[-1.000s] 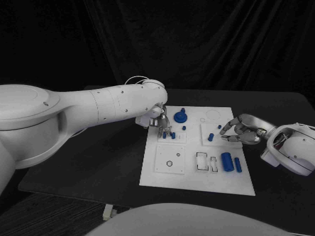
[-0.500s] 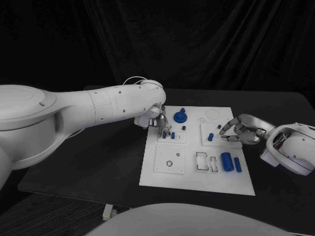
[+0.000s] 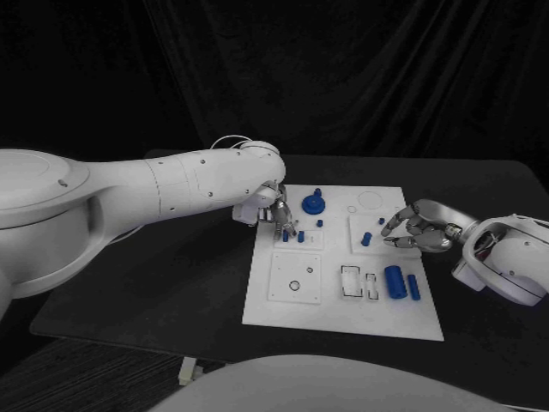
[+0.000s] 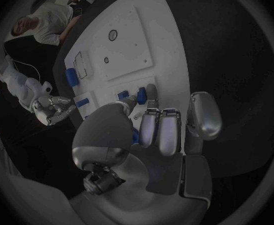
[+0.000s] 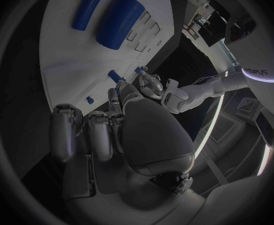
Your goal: Assemble the parts on the task board
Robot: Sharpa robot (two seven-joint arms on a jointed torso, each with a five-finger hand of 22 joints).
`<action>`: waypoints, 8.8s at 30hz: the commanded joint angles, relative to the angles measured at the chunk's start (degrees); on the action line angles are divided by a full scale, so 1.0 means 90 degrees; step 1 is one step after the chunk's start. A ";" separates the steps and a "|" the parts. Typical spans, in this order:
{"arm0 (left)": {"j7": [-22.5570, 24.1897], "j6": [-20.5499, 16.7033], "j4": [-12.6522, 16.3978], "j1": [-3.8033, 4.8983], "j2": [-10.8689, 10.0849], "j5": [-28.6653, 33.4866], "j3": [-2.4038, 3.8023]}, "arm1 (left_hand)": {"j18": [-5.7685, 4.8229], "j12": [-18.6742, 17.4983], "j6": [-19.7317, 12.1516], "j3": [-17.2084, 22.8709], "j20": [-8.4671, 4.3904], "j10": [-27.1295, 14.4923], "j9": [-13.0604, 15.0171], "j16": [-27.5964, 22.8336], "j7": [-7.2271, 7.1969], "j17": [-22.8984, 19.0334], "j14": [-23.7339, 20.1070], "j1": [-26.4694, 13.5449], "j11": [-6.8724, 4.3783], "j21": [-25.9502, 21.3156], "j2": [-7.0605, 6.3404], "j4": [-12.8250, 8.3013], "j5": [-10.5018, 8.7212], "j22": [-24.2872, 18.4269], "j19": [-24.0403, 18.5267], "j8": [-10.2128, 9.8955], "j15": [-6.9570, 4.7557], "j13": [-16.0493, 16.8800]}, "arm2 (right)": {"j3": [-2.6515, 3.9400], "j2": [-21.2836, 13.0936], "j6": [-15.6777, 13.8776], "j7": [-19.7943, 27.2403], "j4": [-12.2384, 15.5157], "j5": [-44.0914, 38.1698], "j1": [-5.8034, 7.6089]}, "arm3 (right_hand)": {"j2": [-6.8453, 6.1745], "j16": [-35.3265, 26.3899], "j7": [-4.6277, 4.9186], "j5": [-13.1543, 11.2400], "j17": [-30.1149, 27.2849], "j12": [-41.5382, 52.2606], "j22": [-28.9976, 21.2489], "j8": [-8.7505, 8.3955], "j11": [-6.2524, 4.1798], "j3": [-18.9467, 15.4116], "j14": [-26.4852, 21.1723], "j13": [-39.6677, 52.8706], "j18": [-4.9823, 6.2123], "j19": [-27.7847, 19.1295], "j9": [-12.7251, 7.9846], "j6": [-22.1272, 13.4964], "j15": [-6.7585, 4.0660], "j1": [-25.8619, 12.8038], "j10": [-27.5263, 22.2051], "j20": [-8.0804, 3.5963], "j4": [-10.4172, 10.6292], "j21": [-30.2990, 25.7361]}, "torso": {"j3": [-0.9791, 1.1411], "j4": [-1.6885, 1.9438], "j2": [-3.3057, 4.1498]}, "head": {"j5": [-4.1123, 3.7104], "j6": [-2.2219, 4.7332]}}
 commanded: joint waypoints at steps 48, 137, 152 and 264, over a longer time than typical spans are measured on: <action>0.1130 -0.1048 0.1491 0.1294 -0.1231 0.0835 -0.0009 | 0.0056 0.0060 -0.0038 -0.0553 -0.0052 0.0243 0.0254 0.0235 -0.0130 0.1342 0.0527 0.0986 -0.0080 0.0028 0.0170 0.0119 0.0165 0.1022 0.0097 0.0414 -0.0035 0.0932 | 0.0003 -0.0100 0.0015 -0.0018 0.0019 -0.0005 -0.0018 | 0.0018 0.0016 0.0018 0.0029 0.1677 -0.0042 0.1326 -0.0027 0.0001 0.0012 0.0685 0.0895 0.0110 0.0025 -0.0007 0.0037 0.0003 0.0056 0.0697 0.0064 -0.0041 -0.0019 | 0.0000 -0.0012 0.0000 | -0.0164 0.0001; 0.0984 -0.0727 0.0548 0.0199 -0.0680 0.0036 -0.0014 | 0.0053 0.0233 0.0399 -0.0743 0.0013 0.0209 -0.1867 0.0408 -0.0041 0.1405 0.0511 0.1457 -0.0002 0.0206 0.0131 0.0162 -0.0378 0.1022 -0.0041 0.0125 0.0038 0.0993 | 0.0003 -0.0155 -0.0363 0.0649 0.0116 0.0413 -0.0141 | 0.0234 0.0016 -0.0102 -0.1125 0.1677 -0.0042 0.1456 0.0031 -0.0104 -0.0383 0.0685 0.0895 0.0016 0.0284 0.0033 0.0224 -0.0092 -0.0489 0.0697 -0.0024 0.0627 0.0317 | 0.0003 -0.0005 0.0000 | -0.0293 0.0001; 0.0963 -0.0489 0.0249 0.0139 -0.0479 0.0036 -0.0014 | 0.0059 0.0181 0.0353 -0.0825 0.0035 0.0173 -0.1871 0.0378 -0.0014 0.1383 0.0496 0.1337 0.0023 0.0170 0.0179 0.0172 -0.0541 0.1014 -0.0063 0.0120 0.0060 0.0951 | 0.0003 -0.0156 -0.0346 0.0644 0.0125 0.0413 -0.0141 | 0.0237 0.0016 -0.0099 -0.1104 0.1677 -0.0042 0.1457 0.0030 -0.0103 -0.0377 0.0685 0.0895 0.0015 0.0285 0.0032 0.0222 -0.0091 -0.0470 0.0697 -0.0024 0.0614 0.0318 | 0.0003 -0.0003 0.0000 | -0.0305 0.0001; 0.0879 -0.0066 -0.0297 -0.0012 -0.0091 0.0453 -0.0012 | 0.0060 0.0121 -0.0206 0.0208 0.0004 0.0115 -0.0774 0.0382 -0.0095 0.1350 0.0484 0.1205 -0.0043 0.0200 -0.0296 -0.0133 0.1498 0.1018 -0.0054 0.0877 0.0014 0.0877 | 0.0003 -0.0080 0.0034 0.0401 0.0028 0.0413 -0.0189 | 0.0362 0.0016 -0.0094 -0.0776 0.1677 -0.0042 0.1400 0.0029 -0.0095 -0.0247 0.0685 0.0895 0.0058 0.0182 0.0038 0.0222 -0.0082 -0.0254 0.0697 -0.0016 0.0447 0.0162 | 0.0002 -0.0004 0.0001 | -0.0276 0.0001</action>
